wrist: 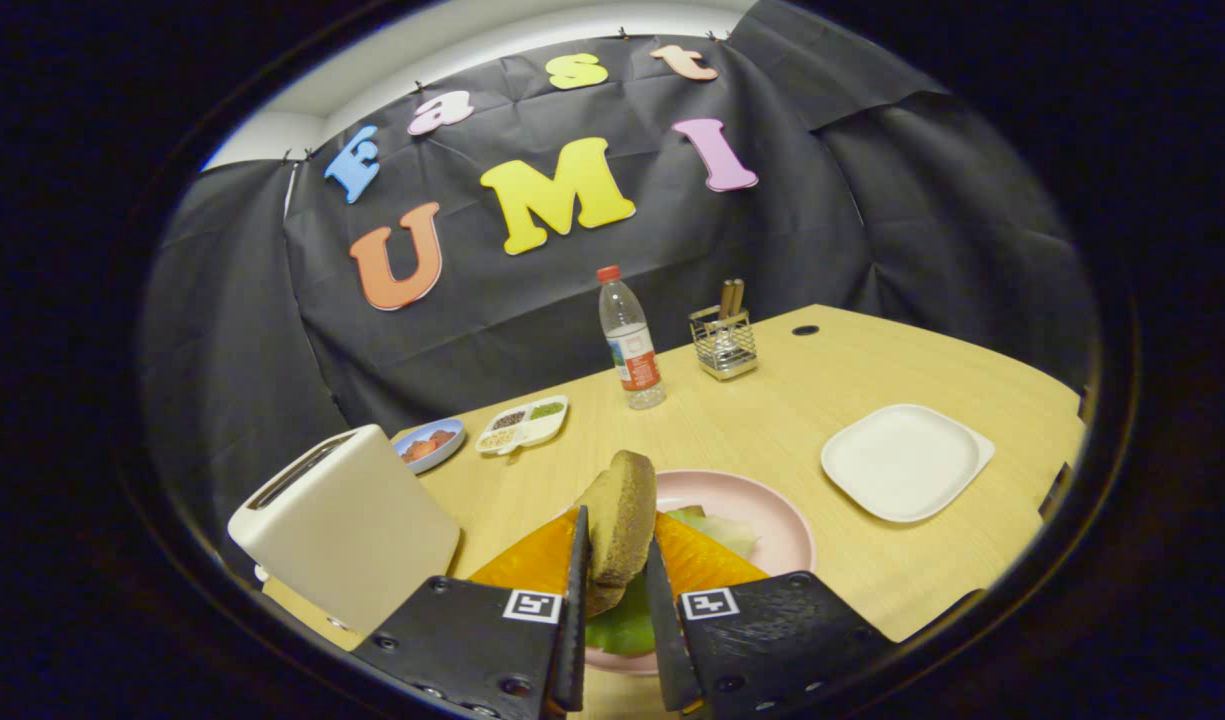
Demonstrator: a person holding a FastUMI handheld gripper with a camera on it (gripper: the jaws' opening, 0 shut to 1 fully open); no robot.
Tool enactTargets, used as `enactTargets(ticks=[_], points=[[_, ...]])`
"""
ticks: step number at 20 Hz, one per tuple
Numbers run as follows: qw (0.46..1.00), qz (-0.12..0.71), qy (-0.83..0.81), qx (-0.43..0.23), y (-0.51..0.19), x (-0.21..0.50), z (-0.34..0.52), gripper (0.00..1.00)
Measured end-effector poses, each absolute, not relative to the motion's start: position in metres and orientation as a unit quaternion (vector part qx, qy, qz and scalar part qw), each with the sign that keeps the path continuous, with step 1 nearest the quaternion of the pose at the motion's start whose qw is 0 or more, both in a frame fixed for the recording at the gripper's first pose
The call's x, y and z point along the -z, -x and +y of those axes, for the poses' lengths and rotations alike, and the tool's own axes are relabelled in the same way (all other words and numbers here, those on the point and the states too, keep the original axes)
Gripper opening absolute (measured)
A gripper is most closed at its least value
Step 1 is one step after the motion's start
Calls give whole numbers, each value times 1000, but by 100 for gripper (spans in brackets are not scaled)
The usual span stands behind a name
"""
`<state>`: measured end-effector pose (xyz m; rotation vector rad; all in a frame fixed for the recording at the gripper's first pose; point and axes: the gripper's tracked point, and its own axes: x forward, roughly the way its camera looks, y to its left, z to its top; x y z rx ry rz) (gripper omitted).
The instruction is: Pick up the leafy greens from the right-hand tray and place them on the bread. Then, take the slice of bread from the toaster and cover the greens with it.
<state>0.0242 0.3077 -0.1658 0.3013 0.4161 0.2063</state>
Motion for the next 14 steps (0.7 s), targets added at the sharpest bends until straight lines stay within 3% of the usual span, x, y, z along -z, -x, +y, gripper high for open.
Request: enactTargets(ticks=[9,14], points=[[962,217,-142,-85,-37,181,267,66],[978,163,-107,-75,-40,140,234,88]])
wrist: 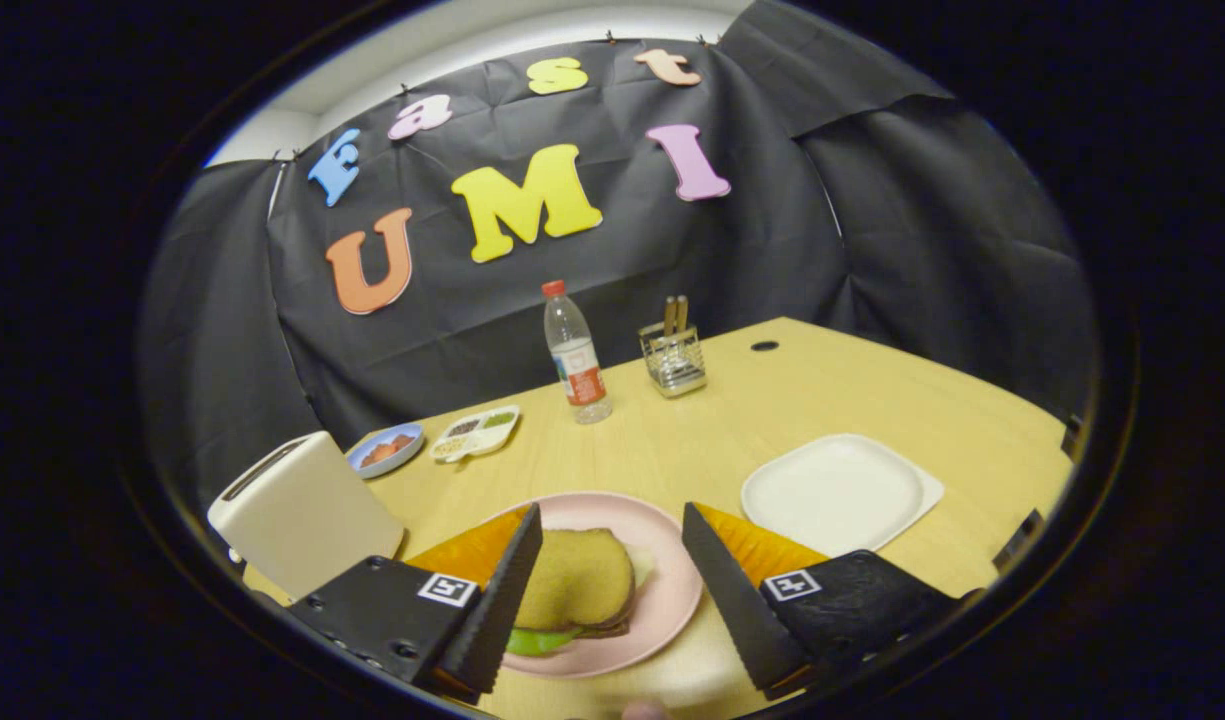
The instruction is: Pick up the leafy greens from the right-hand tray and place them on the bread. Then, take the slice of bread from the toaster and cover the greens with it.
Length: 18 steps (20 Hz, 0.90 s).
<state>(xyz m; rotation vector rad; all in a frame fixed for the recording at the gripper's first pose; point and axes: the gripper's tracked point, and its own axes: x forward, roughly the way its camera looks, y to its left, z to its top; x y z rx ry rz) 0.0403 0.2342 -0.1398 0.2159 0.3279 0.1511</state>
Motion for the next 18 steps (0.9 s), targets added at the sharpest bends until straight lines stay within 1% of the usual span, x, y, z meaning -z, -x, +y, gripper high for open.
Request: enactTargets(ticks=[2,6,10,14,18], points=[[987,125,-76,-68,-38,117,218,96],[996,57,-23,-64,-23,64,182,95],[998,8,-17,-66,0,10,152,95],[998,-18,-10,-61,24,-20,118,96],[998,-34,-9,-51,44,-34,99,96]])
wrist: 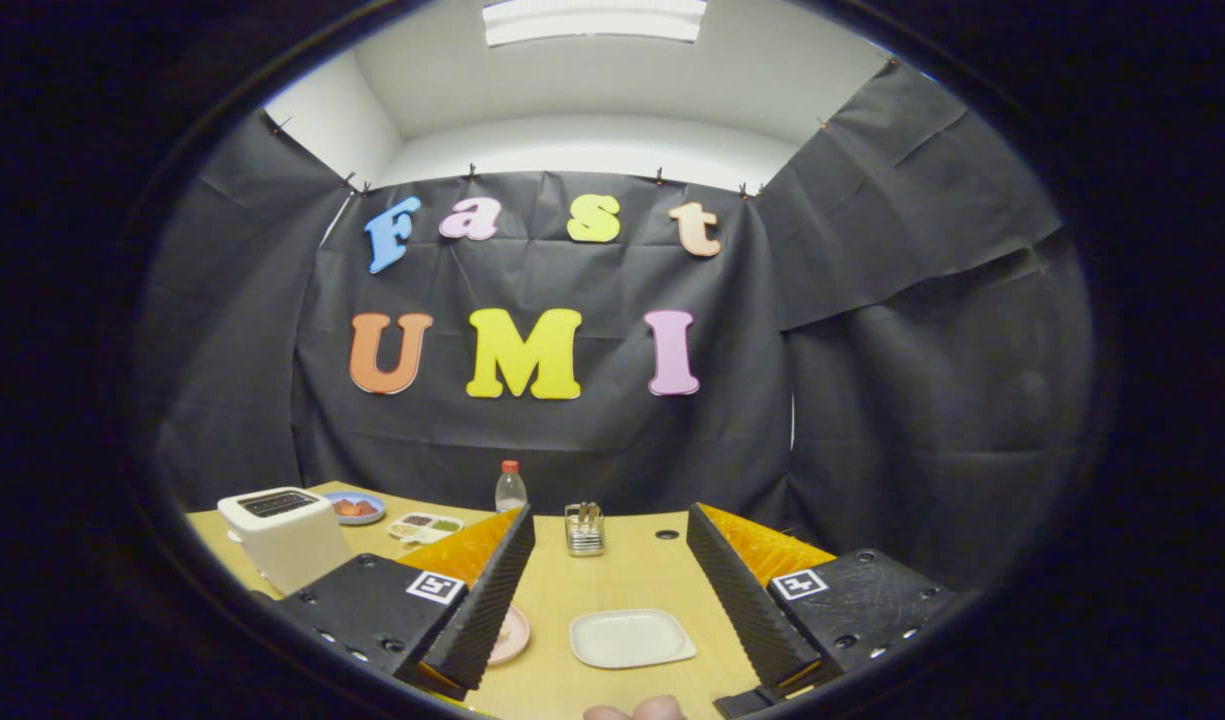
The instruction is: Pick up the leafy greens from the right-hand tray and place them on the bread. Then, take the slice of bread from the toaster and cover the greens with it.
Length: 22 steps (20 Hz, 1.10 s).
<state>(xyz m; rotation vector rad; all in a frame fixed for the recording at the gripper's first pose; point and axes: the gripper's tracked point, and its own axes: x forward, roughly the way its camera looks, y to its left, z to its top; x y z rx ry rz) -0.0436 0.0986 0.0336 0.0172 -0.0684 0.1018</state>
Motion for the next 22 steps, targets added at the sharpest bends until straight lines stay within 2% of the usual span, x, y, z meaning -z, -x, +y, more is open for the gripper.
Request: enactTargets(ticks=[7,18,22], points=[[995,-88,-1,-36,78,-65,89,95],[995,-59,-10,-74,73,-58,120,95],[995,-68,1,-69,73,-64,121,95]])
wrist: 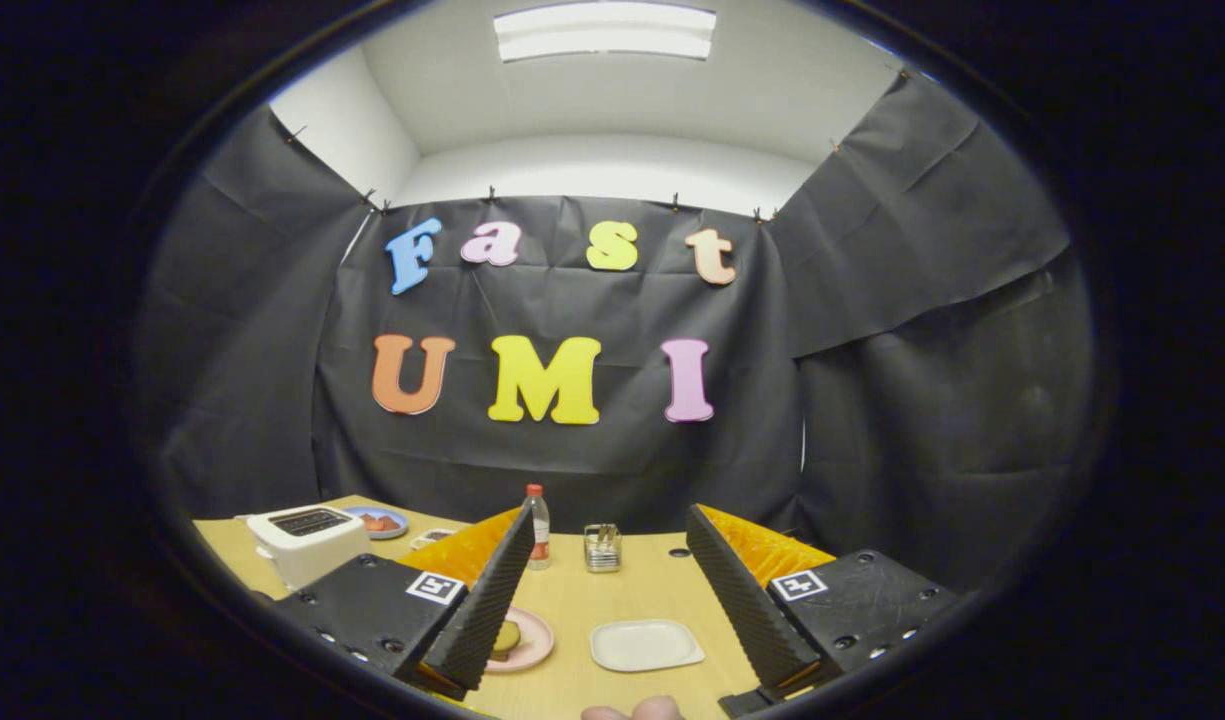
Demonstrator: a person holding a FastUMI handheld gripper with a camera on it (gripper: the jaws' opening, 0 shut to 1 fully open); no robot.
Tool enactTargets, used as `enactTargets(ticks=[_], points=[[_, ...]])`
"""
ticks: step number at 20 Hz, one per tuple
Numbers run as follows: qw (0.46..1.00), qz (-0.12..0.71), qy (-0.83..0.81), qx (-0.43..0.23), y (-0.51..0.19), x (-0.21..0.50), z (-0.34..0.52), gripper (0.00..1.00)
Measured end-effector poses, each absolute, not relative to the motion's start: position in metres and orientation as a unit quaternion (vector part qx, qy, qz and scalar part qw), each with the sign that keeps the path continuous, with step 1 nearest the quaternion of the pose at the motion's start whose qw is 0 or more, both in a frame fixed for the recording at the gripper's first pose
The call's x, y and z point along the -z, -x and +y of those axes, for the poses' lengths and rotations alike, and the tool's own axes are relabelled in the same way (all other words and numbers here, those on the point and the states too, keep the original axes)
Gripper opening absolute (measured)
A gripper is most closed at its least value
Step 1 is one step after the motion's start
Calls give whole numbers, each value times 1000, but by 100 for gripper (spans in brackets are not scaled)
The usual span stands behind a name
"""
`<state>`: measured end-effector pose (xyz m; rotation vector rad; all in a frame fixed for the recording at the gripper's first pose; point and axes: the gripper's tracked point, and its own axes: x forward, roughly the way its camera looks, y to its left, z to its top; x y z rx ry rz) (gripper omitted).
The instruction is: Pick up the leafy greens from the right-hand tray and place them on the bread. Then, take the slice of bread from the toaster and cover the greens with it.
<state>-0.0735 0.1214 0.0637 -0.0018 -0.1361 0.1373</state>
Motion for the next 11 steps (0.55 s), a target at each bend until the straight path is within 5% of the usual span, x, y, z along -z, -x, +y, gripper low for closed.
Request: enactTargets(ticks=[11], points=[[995,-67,4,-74,74,-58,128,95]])
